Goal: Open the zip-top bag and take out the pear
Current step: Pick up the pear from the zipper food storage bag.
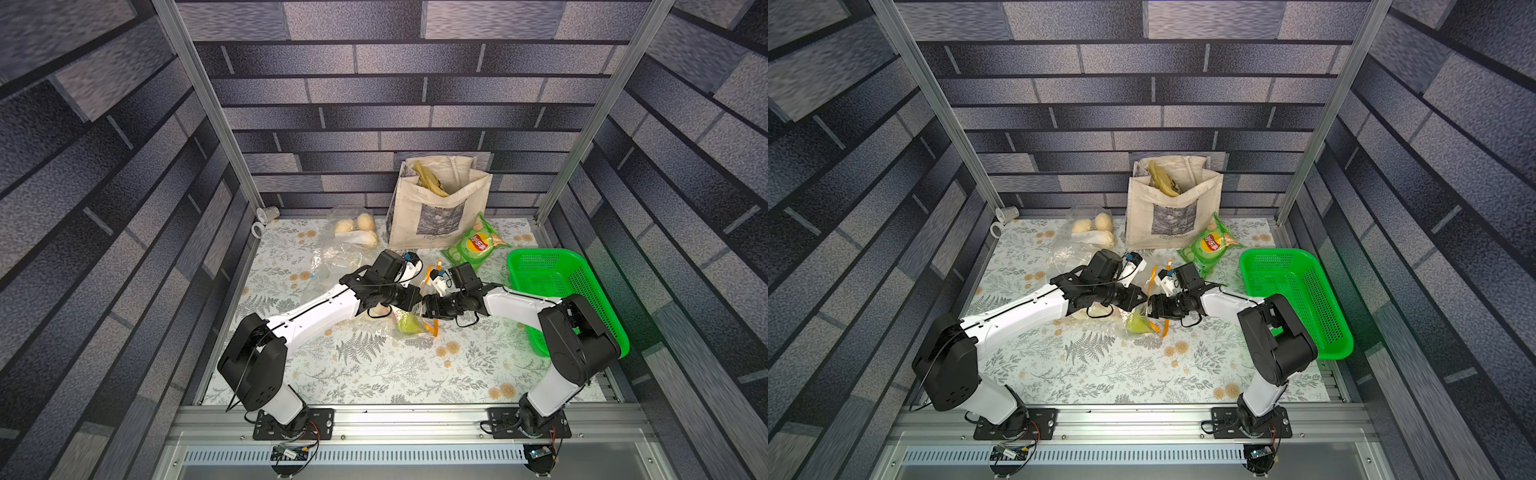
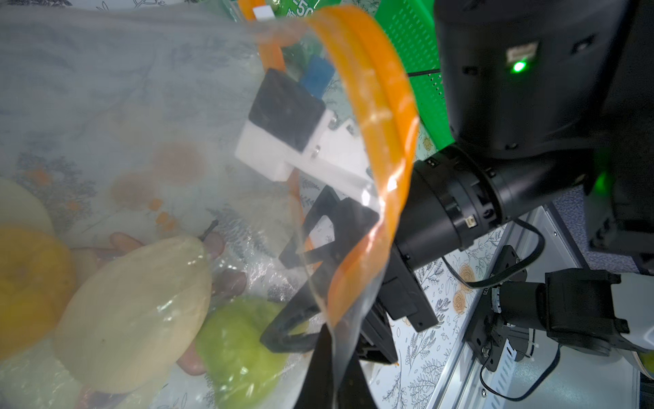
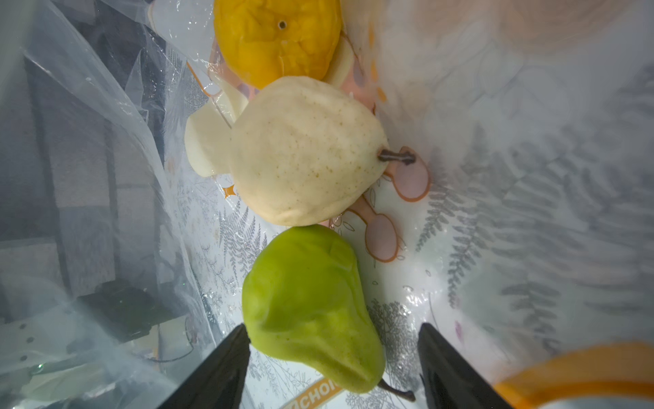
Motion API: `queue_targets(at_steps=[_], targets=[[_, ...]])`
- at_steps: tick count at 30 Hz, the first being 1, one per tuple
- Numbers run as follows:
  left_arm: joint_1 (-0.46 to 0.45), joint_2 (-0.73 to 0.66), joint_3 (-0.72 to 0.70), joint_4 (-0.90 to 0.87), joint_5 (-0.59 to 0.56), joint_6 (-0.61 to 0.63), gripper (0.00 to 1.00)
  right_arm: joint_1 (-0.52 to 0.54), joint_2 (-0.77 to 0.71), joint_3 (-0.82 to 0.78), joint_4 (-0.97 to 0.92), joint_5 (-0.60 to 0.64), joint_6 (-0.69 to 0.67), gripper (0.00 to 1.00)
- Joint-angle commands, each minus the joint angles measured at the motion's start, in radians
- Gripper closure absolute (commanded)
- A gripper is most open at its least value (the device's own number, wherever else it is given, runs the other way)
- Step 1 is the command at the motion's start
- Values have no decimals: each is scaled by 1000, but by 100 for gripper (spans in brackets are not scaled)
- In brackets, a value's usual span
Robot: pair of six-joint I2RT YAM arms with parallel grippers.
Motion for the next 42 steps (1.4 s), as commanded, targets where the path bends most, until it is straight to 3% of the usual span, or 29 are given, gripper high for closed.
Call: queue_targets(at_steps=[1,7,13,18,23,26,29,34,40,42], targets=[[-11,-30,-21,28,-3,-29,94,7,20,-19,93,-74,-84,23],[-19,-26,-26,31,-18,-36,93,8,73,-2,91,-100,-183,22],[-24,-29,-33,49,-32,-53,93,30,79,-81,286,-139,-234,23],[-26,-29,-36,51,-34,-52,93,71,78,-80,260,-141,-353,22],[-27,-30,-44,56,-34,-53,93,88,125,-66,271,-151,-351,20],[-27,-37,-54,63,-37,-57,93,102,138,-62,293,-144,-332,10],[-28,-44,-63,67,-42,-59,93,110,146,-48,287,-125,-327,10],[-27,-55,-82,77,-46,-65,93,112,159,-50,338,-69,-278,14],[-27,-67,-81,70,-64,-61,94,112,185,-66,406,-20,-211,30],[-24,-73,-79,61,-76,-57,94,111,182,-76,426,-18,-195,31]])
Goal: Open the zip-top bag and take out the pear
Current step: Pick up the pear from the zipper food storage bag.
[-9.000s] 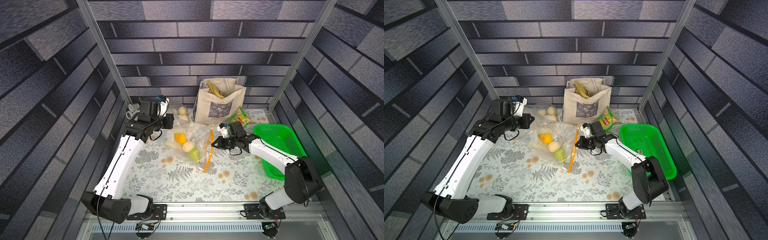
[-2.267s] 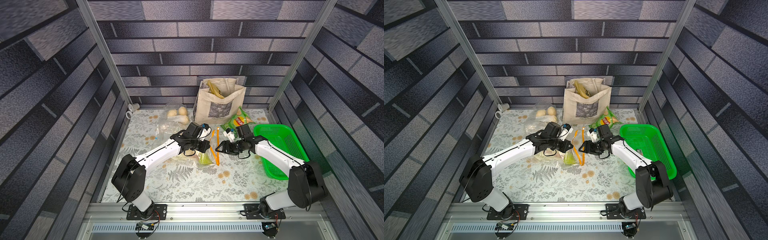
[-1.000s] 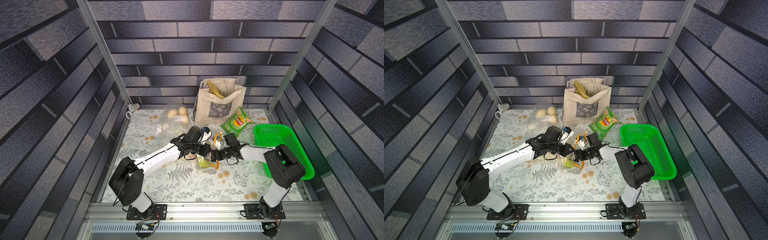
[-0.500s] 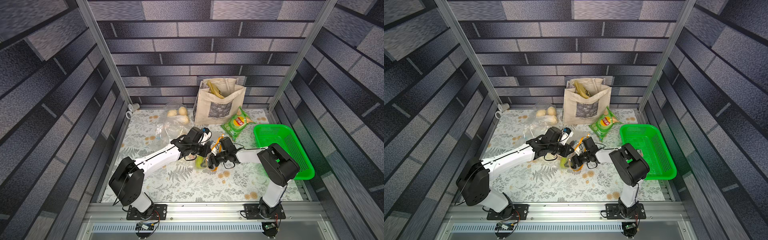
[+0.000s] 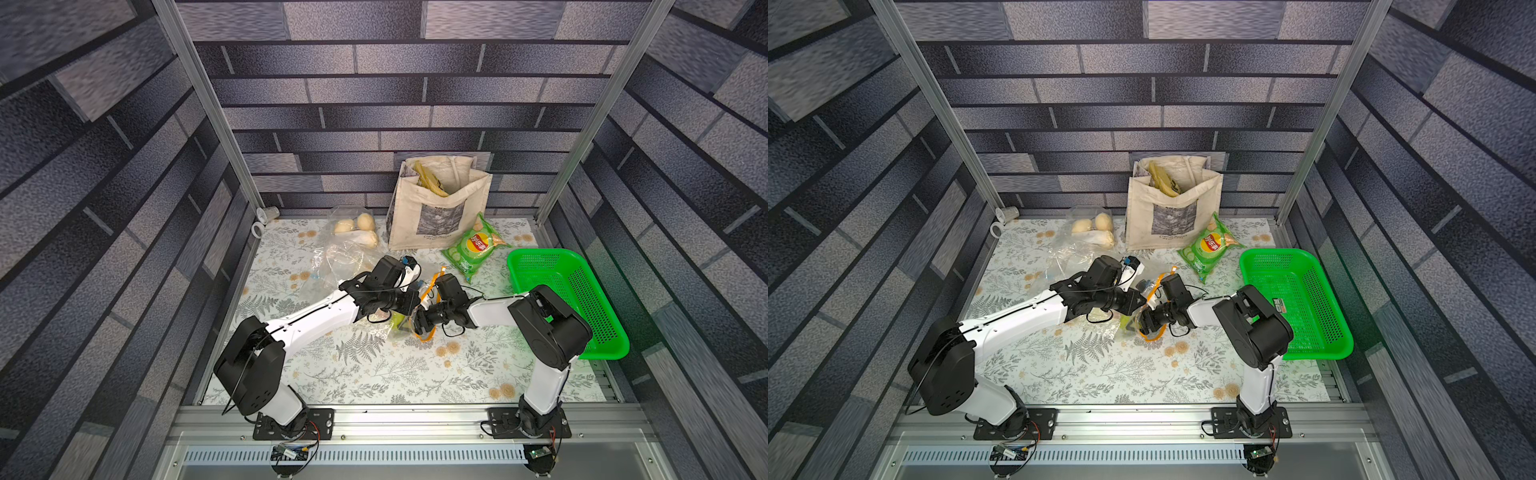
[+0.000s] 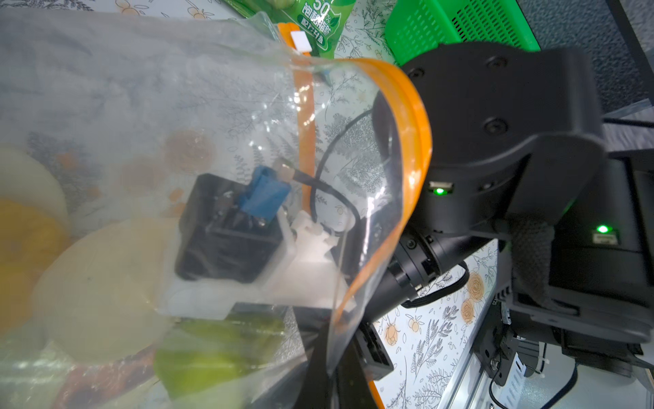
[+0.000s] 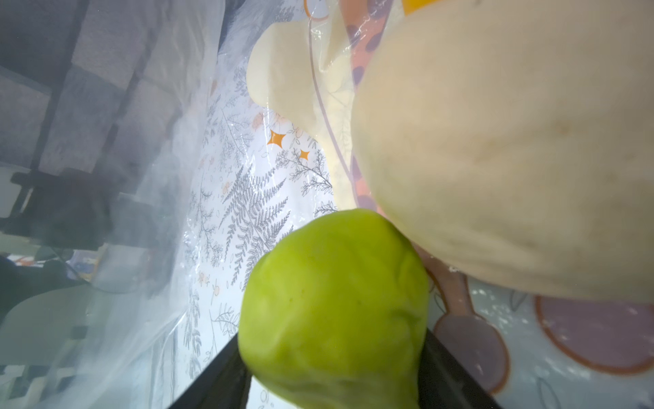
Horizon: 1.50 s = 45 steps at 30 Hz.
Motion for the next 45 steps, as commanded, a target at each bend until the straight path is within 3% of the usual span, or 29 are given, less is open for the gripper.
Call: queue_targets(at_steps=[1,9,22,37,40,45], targets=[[-5,-47,-10,1,-25,-6,94,6,19,-20,44,68,50,31],[20,-67,-7,-37,-86,-1,96,-7,-76,-76,74,119,102,40],[29,-54,14,-84,-102,46,95,-97,-244,-185,159,143,216,40],[61,-65,24,-73,-83,83,94,-286,-693,-213,-266,353,247,43],[61,-54,22,-72,-73,85,94,-333,-787,-185,-372,451,260,44],[58,-50,16,-54,-62,84,94,-387,-876,-86,-578,714,261,44]])
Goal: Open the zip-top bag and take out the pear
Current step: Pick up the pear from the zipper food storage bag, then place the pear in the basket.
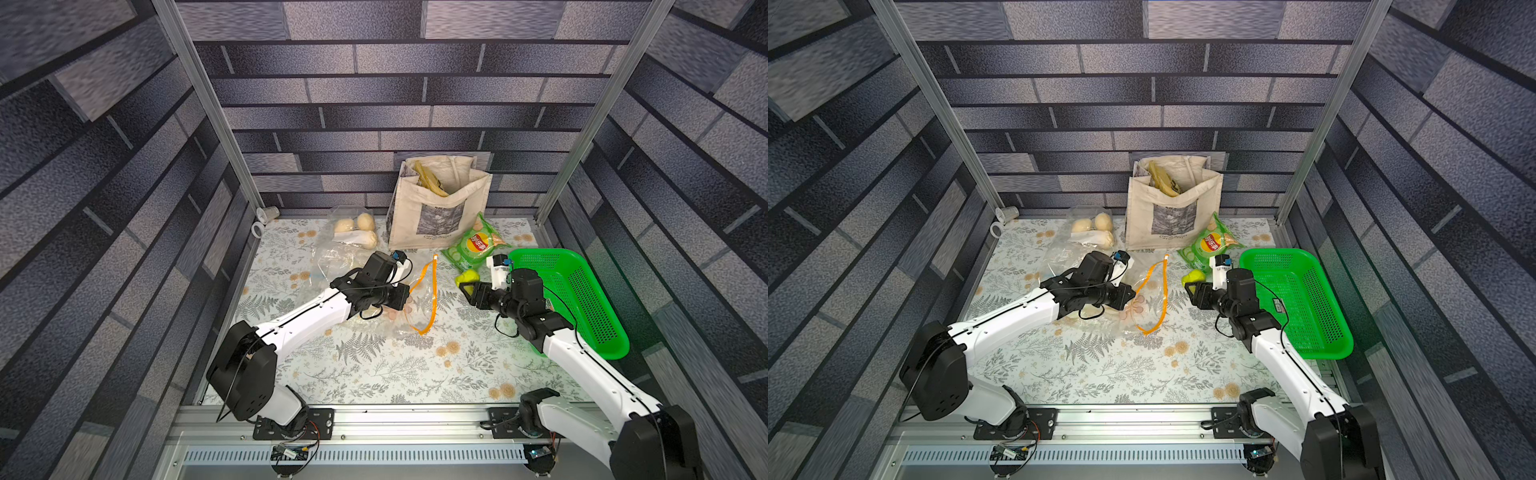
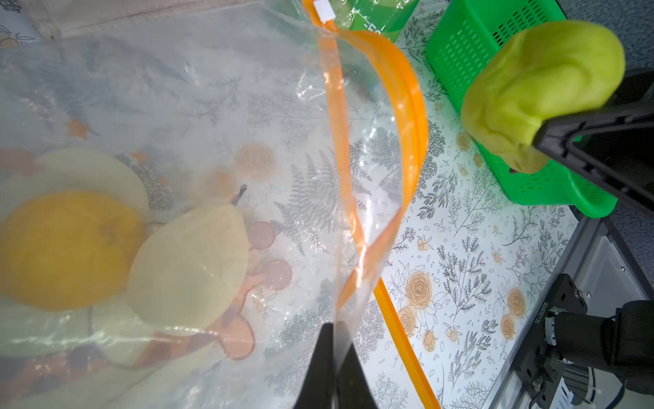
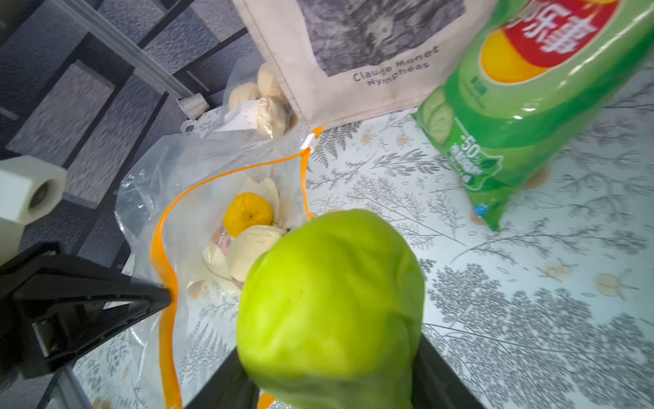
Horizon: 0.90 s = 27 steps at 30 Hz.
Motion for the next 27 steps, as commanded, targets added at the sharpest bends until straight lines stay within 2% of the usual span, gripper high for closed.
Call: queue_targets(at_steps=[1,7,10,18,27], targets=[[5,-11,13,10,15,29,94,-38,-43,78,-182,237,9,44],[-11,-2,19,9,15,39,93,-126,-34,133,-250,518,-15,45],[-20,-1,24,3,10,45,93,-207,12,147,-248,547,-24,43],[-28,6,38,-3,8,55,93,-420,242,215,-176,398,-30,43],[-37,21,62,-26,4,68,92,-523,520,333,-103,261,-27,45]])
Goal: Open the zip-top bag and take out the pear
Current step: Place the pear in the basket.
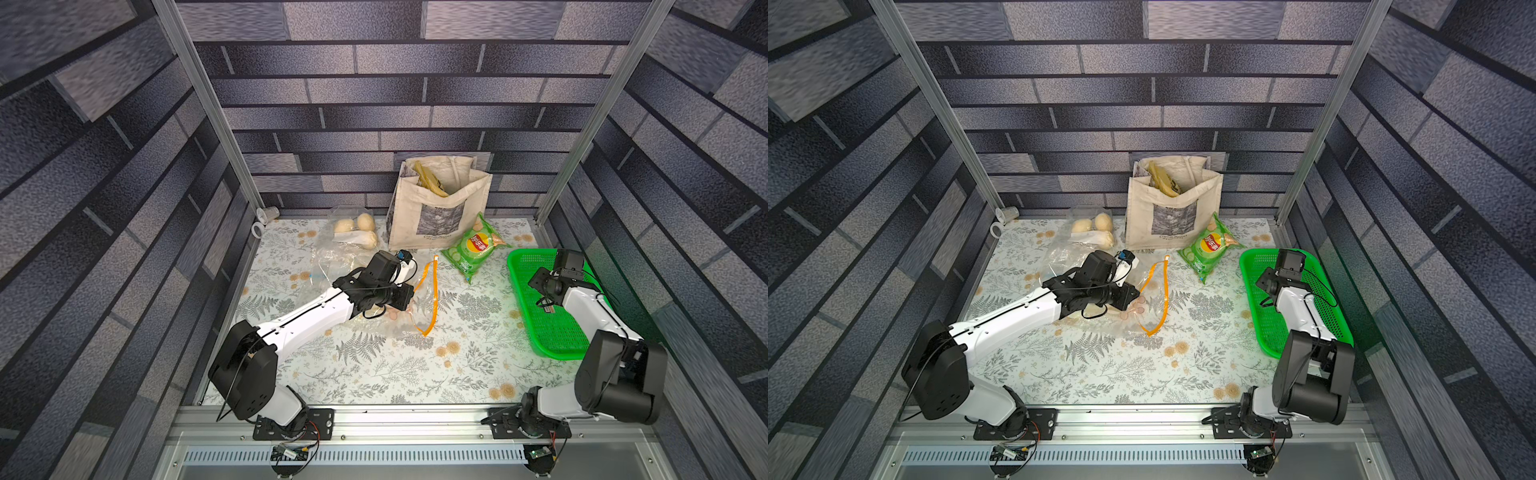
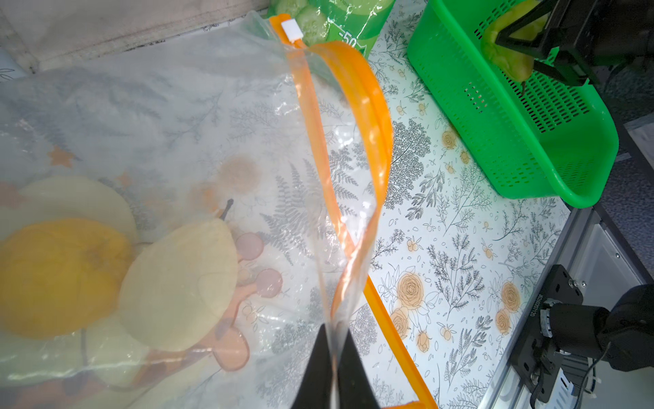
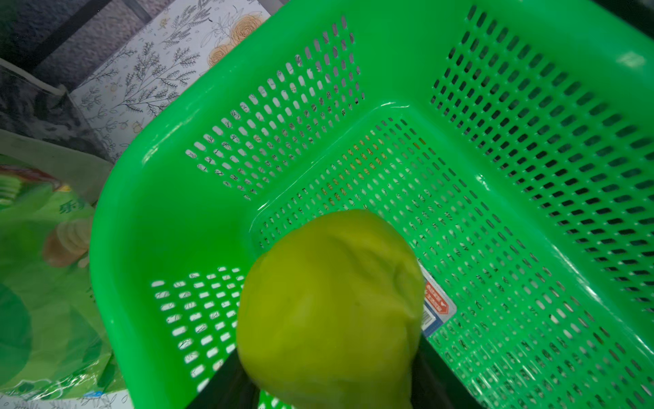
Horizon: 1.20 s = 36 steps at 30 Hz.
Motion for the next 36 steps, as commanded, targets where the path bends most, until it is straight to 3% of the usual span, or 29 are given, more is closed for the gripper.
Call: queue_targets(at_steps=[1,10,15,20,23,26,30,36], targets=[[-11,10,31,-29,0,35,92,-22,82,74,50,-88,-9,45],[-16,24,36,-29,-1,35,92,-58,343,288,0,-170,-16,41],[-21,24,38,-35,-9,36,92,-60,416,347,-21,-171,-12,40],[-20,25,36,-33,-11,38,92,-61,412,355,-51,-144,-7,26],[-21,31,41,-32,-5,39,92,-59,378,342,-55,-133,-9,15],[-24,35,45,-32,-1,40,92,-57,292,300,-62,-122,-13,11],[-24,39,44,-22,0,38,92,-39,110,207,-74,-123,-38,12],[-28,58,56,-19,13,41,92,62,-182,41,-97,-321,-96,23]])
